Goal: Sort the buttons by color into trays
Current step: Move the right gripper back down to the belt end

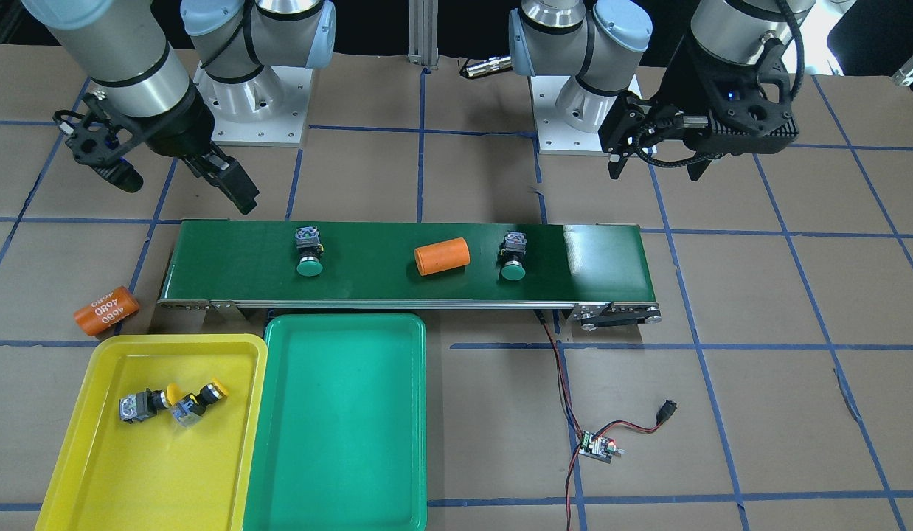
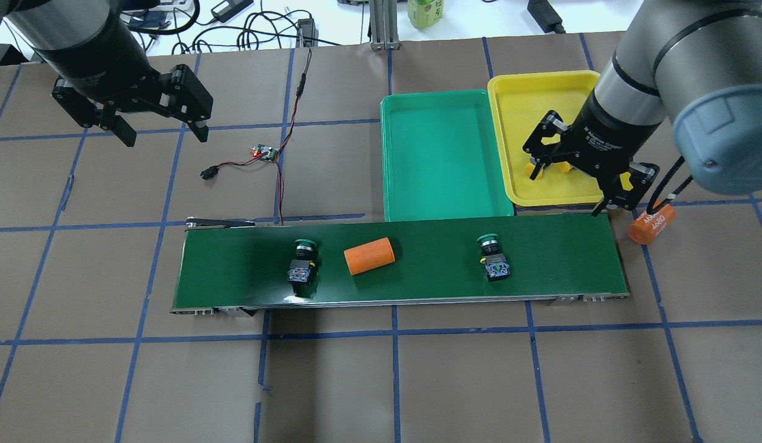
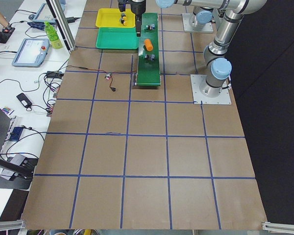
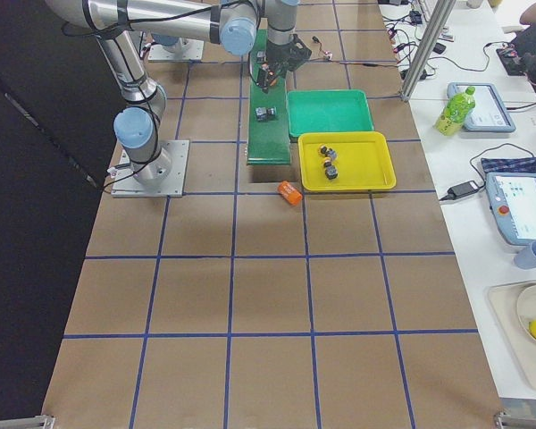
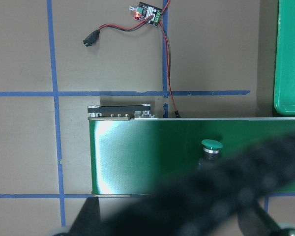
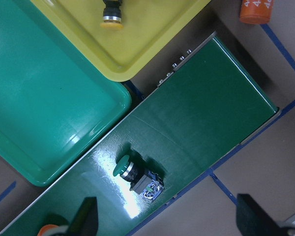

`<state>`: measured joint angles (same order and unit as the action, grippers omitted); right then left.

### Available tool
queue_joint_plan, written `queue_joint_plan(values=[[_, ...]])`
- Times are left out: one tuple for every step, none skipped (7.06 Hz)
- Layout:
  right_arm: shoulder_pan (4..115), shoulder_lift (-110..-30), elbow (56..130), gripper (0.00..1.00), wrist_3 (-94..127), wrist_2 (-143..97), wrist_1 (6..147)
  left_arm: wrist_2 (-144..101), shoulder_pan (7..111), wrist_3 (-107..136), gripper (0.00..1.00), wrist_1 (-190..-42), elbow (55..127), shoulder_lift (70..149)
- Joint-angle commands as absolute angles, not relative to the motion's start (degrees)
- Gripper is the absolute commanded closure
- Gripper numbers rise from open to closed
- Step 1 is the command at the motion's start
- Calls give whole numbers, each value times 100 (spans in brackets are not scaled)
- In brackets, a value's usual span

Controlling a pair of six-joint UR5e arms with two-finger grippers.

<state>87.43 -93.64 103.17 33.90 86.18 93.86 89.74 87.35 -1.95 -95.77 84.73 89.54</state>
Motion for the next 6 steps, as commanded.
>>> queue_joint_plan(values=[[8754, -9299, 11044, 0, 2071, 8570, 10170, 8982, 8719, -211, 0, -9571, 8438, 8956], [8754, -9194, 11465, 0, 1735, 8552, 10926, 8991, 8727, -202, 0, -9571, 8438, 8973], [8763, -9159, 11722, 0, 922, 8543, 11308, 8991, 8728, -193, 0, -9571, 8420, 8974], [8763, -9141, 11829, 0, 418, 8534, 11364, 8991, 8728, -193, 0, -9563, 8420, 8991], [8763, -8958, 11847, 0, 404, 8543, 11651, 8983, 8728, -176, 0, -9563, 8420, 8991], [8763, -8712, 11839, 0, 396, 8543, 11698, 8982, 8728, -176, 0, -9562, 8403, 8991]])
